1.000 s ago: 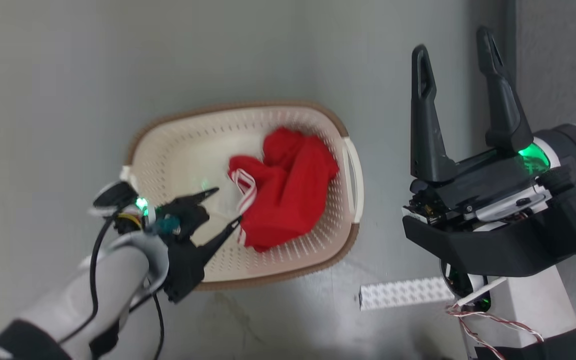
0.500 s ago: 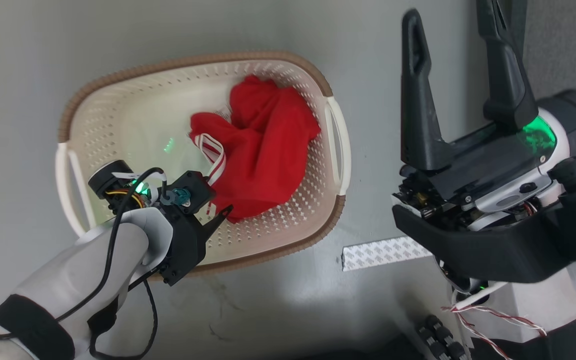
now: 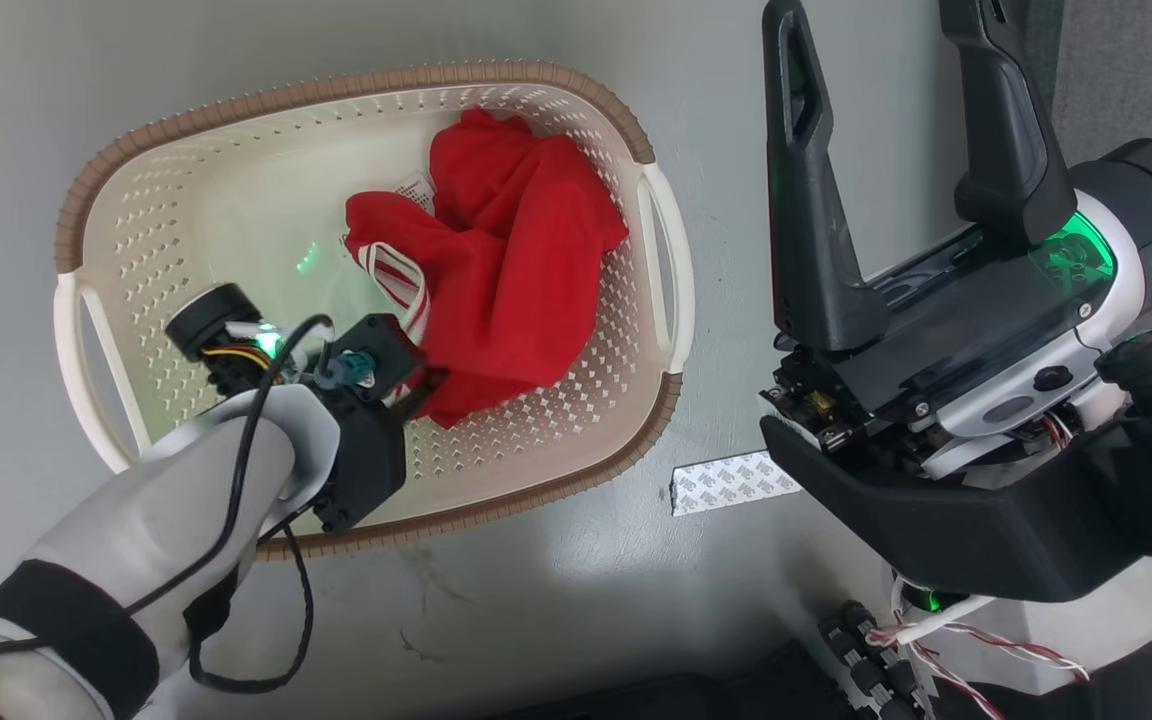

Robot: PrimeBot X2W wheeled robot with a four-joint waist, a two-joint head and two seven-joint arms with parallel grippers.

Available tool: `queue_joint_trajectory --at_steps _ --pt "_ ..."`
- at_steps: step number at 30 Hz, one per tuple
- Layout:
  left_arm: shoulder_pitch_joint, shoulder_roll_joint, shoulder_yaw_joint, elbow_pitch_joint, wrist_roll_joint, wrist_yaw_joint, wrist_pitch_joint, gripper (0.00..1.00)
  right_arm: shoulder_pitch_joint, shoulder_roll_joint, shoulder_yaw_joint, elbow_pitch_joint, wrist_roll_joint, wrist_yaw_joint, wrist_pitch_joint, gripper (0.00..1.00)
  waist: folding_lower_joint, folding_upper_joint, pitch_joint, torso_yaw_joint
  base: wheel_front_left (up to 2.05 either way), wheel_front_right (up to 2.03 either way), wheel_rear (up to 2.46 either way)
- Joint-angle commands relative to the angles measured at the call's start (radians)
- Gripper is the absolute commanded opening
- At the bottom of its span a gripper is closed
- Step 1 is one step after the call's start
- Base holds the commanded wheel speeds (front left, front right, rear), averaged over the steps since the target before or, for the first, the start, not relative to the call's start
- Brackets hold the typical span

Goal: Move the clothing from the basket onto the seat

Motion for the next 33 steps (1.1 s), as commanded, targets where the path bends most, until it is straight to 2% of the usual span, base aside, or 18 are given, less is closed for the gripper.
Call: queue_joint_trajectory --at_steps 1,6,12,22,23,28,33 --pt "-0.003 0.003 -0.003 0.005 0.015 0.000 -0.021 0.00 -0.006 0.002 -0.001 0.002 0.005 -0.001 -0.001 1.00 -0.0001 0.0000 0.001 0.001 0.00 0.00 0.00" --pt "-0.003 -0.011 -0.003 0.014 0.024 0.000 -0.112 0.00 0.022 0.003 -0.017 0.028 -0.003 -0.001 -0.001 1.00 -0.0001 0.0000 -0.028 0.023 0.00 0.00 0.00" --pt "0.025 0.005 0.019 0.003 -0.005 0.000 -0.166 0.00 0.059 0.002 -0.042 0.063 0.021 -0.001 -0.001 1.00 -0.0001 0.0000 -0.107 0.051 0.00 0.00 0.00" --pt "0.241 0.065 0.291 -0.307 0.067 0.061 -0.169 0.00 0.139 0.002 -0.074 0.138 0.021 -0.001 -0.001 1.00 -0.0001 0.0000 -0.276 0.102 0.00 0.00 0.00" --pt "0.241 0.065 0.291 -0.307 0.067 0.061 -0.169 0.00 0.139 0.002 -0.074 0.138 0.021 -0.001 -0.001 1.00 -0.0001 0.0000 -0.276 0.102 0.00 0.00 0.00" --pt "0.385 0.068 0.417 -0.425 0.122 0.078 -0.169 0.00 0.189 0.002 -0.080 0.179 0.014 -0.001 -0.001 1.00 -0.0001 0.0000 -0.387 0.123 0.00 0.00 0.00" --pt "0.524 0.044 0.525 -0.526 0.164 0.083 -0.169 0.00 0.253 0.001 -0.098 0.214 0.027 -0.001 -0.001 1.00 -0.0001 0.0000 -0.503 0.150 0.00 0.00 0.00"
